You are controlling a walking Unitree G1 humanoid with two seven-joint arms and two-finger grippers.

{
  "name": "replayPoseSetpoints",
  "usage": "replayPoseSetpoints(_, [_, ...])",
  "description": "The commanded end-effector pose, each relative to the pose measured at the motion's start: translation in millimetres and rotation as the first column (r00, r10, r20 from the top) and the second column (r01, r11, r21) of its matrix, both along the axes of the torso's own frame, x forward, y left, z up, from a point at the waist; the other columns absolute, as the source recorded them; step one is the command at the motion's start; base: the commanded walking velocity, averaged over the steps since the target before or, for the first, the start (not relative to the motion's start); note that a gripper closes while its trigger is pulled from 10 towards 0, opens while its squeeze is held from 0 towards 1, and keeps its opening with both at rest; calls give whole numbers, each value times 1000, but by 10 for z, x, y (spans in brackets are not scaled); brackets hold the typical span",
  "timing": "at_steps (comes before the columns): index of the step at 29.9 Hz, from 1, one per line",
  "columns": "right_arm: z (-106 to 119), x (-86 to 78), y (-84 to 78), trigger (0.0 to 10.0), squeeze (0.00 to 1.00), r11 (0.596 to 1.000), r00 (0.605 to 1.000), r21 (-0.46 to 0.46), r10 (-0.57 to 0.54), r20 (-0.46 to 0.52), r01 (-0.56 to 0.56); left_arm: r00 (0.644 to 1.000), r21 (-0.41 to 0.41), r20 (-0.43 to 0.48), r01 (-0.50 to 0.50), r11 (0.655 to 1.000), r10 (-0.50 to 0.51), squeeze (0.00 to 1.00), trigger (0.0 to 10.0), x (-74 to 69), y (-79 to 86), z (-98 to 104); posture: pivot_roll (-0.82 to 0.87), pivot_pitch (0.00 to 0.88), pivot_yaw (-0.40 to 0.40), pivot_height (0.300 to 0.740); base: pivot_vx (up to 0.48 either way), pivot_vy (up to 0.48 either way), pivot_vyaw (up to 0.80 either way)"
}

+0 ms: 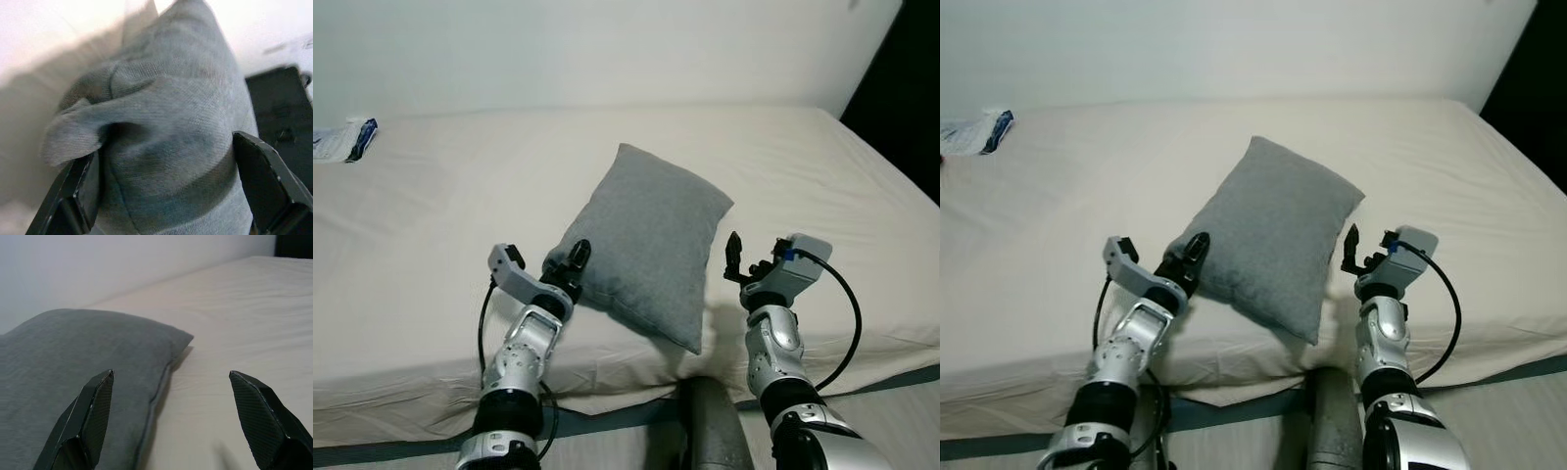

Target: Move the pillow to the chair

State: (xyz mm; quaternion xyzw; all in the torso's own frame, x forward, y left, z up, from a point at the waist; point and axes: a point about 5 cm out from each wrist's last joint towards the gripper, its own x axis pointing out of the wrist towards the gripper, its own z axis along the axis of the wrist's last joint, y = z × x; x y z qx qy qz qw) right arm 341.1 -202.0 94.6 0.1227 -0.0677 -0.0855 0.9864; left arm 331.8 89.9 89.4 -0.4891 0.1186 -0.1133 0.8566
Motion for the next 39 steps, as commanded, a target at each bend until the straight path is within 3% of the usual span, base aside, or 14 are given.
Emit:
replayPoseSetpoints(1, [-36,5,27,10000,0,1000,1000,7,5,-26,-5,993,-36,-10,114,993,-114,0,10000,-21,-434,50,77,145,-26,560,0,0,0])
replayPoseSetpoints(6, [-49,4,41,10000,0,1000,999,9,7,-34,-7,992,48,-84,100,994,-96,0,10000,-30,-494,-71,81,148,-22,560,0,0,0])
replayPoseSetpoints(12, [-65,0,57,10000,0,1000,999,11,11,-41,-10,970,-79,-24,238,968,-241,0,10000,-111,-777,34,85,148,-22,560,0,0,0])
replayPoseSetpoints(14, [-64,3,60,10000,0,1000,999,10,12,-42,-12,893,17,24,448,894,-448,0,10000,-233,-995,71,85,147,-21,560,0,0,0])
replayPoseSetpoints(16, [-56,10,56,10000,0,1000,999,10,12,-42,-11,805,224,-82,589,777,-587,0,10000,-362,-1065,-109,84,146,-18,560,0,0,0])
replayPoseSetpoints(20, [-49,16,52,10000,0,1000,999,10,10,-42,-10,778,264,-187,627,733,-599,0,10000,-418,-1006,-251,83,146,-17,560,0,0,0])
replayPoseSetpoints(22, [-48,16,47,10000,0,1000,999,10,9,-42,-8,787,227,-206,617,754,-582,0,10000,-410,-952,-265,83,143,-18,560,0,0,0])
replayPoseSetpoints(24, [-45,17,38,10000,0,1000,999,10,7,-41,-6,822,154,-211,563,812,-529,0,10000,-361,-808,-255,84,142,-18,560,0,0,0])
replayPoseSetpoints(27, [-42,19,31,10000,0,1000,999,10,7,-41,-6,903,193,-191,419,887,-385,0,10000,-261,-502,-283,85,135,-26,560,0,0,0])
replayPoseSetpoints(30, [-36,25,28,10000,0,1000,999,10,7,-40,-6,932,185,-197,340,922,-305,0,10000,-225,-362,-298,85,135,-26,560,0,0,0])
replayPoseSetpoints(32, [-23,36,25,10000,0,1000,999,10,8,-40,-7,965,185,-210,197,963,-157,0,10000,-188,-98,-336,83,126,-37,560,0,0,0])
replayPoseSetpoints(34, [-12,46,25,10000,0,1000,999,8,10,-39,-9,977,230,-211,88,969,-39,0,10000,-167,107,-355,82,123,-44,560,0,0,0])
replayPoseSetpoints(37, [19,69,13,10000,0,1000,999,3,19,-36,-19,927,305,-205,-245,920,315,0,10000,-149,771,-371,87,117,-63,560,0,0,0])
replayPoseSetpoints(39, [24,74,8,10000,0,1000,999,1,21,-37,-21,904,315,-205,-302,900,375,0,10000,-153,918,-360,89,116,-69,560,0,0,0])
